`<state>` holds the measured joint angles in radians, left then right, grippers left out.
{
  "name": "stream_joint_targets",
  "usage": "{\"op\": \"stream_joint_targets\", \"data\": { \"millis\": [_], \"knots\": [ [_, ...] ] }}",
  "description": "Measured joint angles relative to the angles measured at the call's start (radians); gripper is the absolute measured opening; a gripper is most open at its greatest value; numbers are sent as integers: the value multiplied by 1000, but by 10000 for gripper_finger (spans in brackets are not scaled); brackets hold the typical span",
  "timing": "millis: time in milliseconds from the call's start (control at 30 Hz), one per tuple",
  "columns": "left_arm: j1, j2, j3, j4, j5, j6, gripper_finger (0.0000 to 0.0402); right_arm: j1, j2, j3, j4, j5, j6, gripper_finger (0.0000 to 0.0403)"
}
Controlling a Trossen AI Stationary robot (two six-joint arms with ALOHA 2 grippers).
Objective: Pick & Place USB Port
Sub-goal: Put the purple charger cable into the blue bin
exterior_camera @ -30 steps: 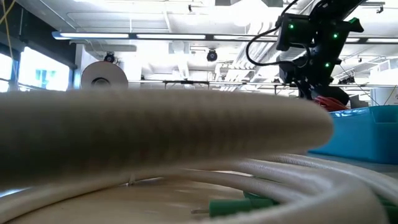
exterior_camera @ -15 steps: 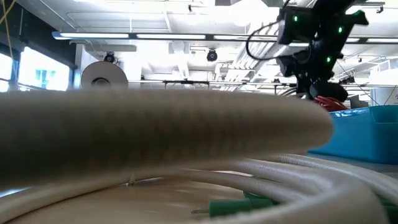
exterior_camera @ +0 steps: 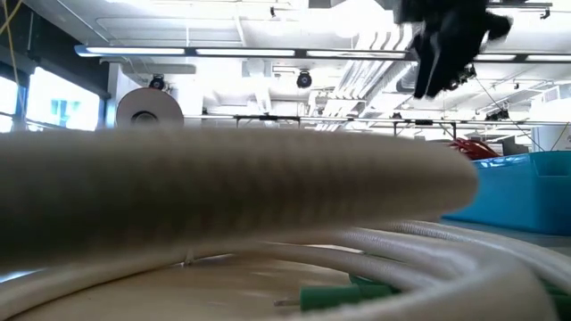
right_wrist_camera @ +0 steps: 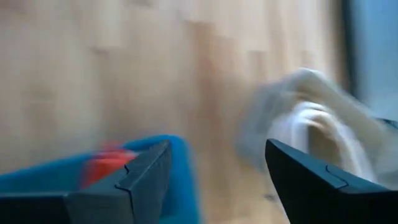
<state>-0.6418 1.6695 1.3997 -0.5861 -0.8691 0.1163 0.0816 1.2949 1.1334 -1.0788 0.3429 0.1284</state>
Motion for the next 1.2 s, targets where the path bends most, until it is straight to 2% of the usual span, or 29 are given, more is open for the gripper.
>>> {"op": "stream_joint_targets", "data": {
  "millis": [200, 300, 400, 567, 833, 933, 1100, 1200],
  "knots": [
    [0, 0, -8, -43, 66, -44, 157, 94, 0, 81, -56, -495, 105, 252],
    [0, 0, -8, -70, 94, -75, 157, 157, 0, 81, -60, -626, 254, 252],
    [-2, 0, -8, -80, 133, -111, 157, 244, -1, 70, -58, -626, 487, 252],
    [-16, 14, -8, -87, 177, -179, 157, 423, 0, 38, -56, -554, 911, 252],
    [-32, 22, -8, -88, 238, -274, 157, 689, 1, -52, 51, -313, 1524, 252],
    [-50, 22, -8, -88, 237, -305, 157, 773, 1, -119, 155, -251, 1717, 252],
    [-92, 42, -8, -81, 227, -308, 157, 872, 14, -251, 421, -265, 1890, 252],
    [-119, 68, -7, -60, 226, -309, 157, 901, 61, -292, 515, -368, 1962, 252]
  ]
}}
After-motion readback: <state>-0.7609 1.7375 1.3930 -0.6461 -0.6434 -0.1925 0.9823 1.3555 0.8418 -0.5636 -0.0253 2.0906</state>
